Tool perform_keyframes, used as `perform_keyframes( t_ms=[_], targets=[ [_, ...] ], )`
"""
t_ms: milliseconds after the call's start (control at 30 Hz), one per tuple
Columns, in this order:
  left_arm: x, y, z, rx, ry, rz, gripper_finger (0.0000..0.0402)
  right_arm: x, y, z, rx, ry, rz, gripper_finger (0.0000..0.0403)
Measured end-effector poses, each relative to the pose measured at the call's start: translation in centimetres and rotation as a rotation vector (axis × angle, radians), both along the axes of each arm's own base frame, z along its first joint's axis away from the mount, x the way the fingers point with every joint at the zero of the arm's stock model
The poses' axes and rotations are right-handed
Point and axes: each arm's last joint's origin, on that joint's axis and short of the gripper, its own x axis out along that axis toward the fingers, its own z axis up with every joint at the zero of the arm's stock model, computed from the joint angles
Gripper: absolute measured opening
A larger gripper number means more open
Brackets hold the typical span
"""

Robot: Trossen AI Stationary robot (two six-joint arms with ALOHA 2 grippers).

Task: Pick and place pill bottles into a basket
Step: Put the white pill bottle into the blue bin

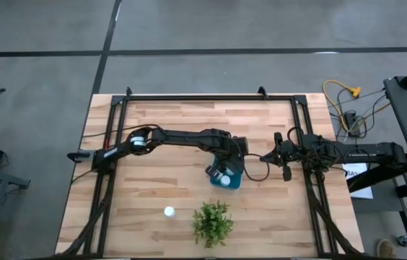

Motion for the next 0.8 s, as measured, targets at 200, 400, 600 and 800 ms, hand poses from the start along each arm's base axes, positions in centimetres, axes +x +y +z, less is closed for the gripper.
perform_keyframes(
  t_ms=[200, 400, 600, 800],
  targets=[
    [0.01, 0.01, 0.0, 0.004, -0.001, 0.001, 0.0146, 0.0, 0.0, -0.01, 0.0, 0.001, 0.0, 0.0008],
    [-0.08, 0.32, -0.04, 0.081, 0.01, 0.032, 0.0146, 0.0, 0.0, 0.0, 0.0, 0.0, 0.0, 0.0008],
    [-0.41, 0.52, -0.06, 0.101, 0.044, 0.042, 0.0146, 0.01, 0.0, -0.02, 0.0, 0.002, 0.0, 0.0008],
    [-0.69, 0.51, -0.05, 0.101, 0.074, 0.041, 0.0146, 0.01, 0.0, -0.02, -0.004, 0.001, 0.001, 0.0008]
  ],
)
